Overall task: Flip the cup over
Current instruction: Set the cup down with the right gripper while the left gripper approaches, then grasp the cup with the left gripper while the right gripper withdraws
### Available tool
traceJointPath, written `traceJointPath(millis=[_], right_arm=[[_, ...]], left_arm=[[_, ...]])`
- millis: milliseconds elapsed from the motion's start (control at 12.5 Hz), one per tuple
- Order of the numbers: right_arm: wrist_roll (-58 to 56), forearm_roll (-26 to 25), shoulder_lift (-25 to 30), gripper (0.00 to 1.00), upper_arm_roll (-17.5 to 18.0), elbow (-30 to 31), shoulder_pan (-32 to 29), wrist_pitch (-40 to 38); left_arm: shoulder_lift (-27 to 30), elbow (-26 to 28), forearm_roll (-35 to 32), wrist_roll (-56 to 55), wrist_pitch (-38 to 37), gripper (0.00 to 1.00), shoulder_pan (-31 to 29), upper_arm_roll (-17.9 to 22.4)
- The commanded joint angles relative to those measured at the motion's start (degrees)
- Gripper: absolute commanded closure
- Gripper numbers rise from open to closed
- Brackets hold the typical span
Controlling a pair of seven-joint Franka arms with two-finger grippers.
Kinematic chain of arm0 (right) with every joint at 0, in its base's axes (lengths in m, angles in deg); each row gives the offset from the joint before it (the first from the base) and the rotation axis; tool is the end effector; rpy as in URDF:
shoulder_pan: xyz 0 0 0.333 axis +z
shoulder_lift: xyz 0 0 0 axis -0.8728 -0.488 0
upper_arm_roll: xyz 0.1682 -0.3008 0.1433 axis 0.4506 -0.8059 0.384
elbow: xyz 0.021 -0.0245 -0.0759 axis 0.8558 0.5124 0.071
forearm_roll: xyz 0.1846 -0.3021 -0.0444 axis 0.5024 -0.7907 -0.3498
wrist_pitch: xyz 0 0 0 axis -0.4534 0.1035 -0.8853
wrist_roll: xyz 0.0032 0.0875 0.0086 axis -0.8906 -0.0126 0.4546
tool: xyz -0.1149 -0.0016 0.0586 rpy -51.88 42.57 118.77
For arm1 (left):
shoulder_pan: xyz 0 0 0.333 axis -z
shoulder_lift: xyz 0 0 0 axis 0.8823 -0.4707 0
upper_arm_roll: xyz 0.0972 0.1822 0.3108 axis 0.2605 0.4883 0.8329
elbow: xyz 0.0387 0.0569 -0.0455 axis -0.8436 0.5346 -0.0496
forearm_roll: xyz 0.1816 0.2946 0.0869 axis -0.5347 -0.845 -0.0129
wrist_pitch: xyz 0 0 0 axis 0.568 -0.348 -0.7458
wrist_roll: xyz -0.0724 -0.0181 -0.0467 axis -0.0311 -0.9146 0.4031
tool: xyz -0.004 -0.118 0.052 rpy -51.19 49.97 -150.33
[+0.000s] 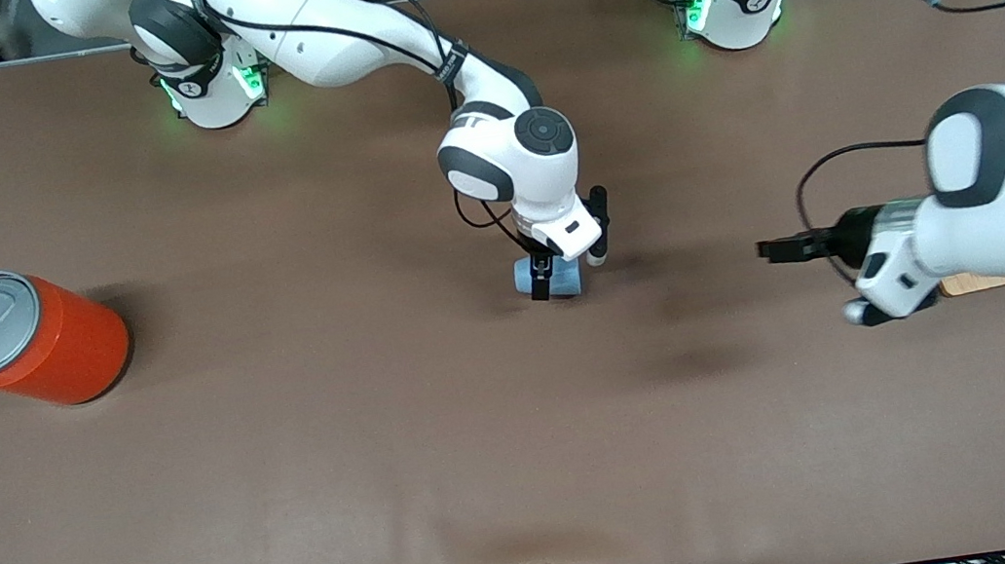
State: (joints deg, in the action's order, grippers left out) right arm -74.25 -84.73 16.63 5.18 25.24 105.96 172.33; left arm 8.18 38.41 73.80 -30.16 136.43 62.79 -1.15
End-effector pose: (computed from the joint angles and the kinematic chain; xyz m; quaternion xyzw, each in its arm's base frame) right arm 0.4966 0.5941 0.2843 0.7721 0.6312 0.0268 0.0694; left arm 0.6074 -0.1118 0.3939 0.9574 0.0778 -0.2095 0.1827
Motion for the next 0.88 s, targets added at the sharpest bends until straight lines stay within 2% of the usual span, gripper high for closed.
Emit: traceJointPath(millis=[0,160,319,479,638,798], right_arm=[[0.7,0.6,6.1,0.00,1.9,0.5,-0.3,-7.9],[0.9,4.2,10.3,0.00,1.6,0.4,-1.7,-11.3],[0.8,4.6,15.6,0.00,1.0,0.4,-5.1,-14.6],[0.9,5.9,19.1,0.00,1.0,0.3,-14.4,-20.5],[0.8,7.7,21.9,0.00,1.6,0.3,-25.3,-20.8],[1.2,8.3,25.9,0.00,1.2,0.3,-29.8,-21.0]], left_arm=[[0.9,10.4,3.4,-0.3,11.6,0.00,0.0,-3.4],[-0.4,14.1,5.5,-0.3,19.4,0.00,0.0,-6.4],[-2.4,14.2,9.4,-0.2,21.3,0.00,0.0,-8.1],[-4.8,14.2,15.6,2.4,23.3,0.00,0.2,-9.6],[-6.1,14.3,20.3,2.8,26.1,0.00,2.9,-10.9],[-8.0,14.2,24.3,2.8,31.1,0.00,7.5,-10.9]])
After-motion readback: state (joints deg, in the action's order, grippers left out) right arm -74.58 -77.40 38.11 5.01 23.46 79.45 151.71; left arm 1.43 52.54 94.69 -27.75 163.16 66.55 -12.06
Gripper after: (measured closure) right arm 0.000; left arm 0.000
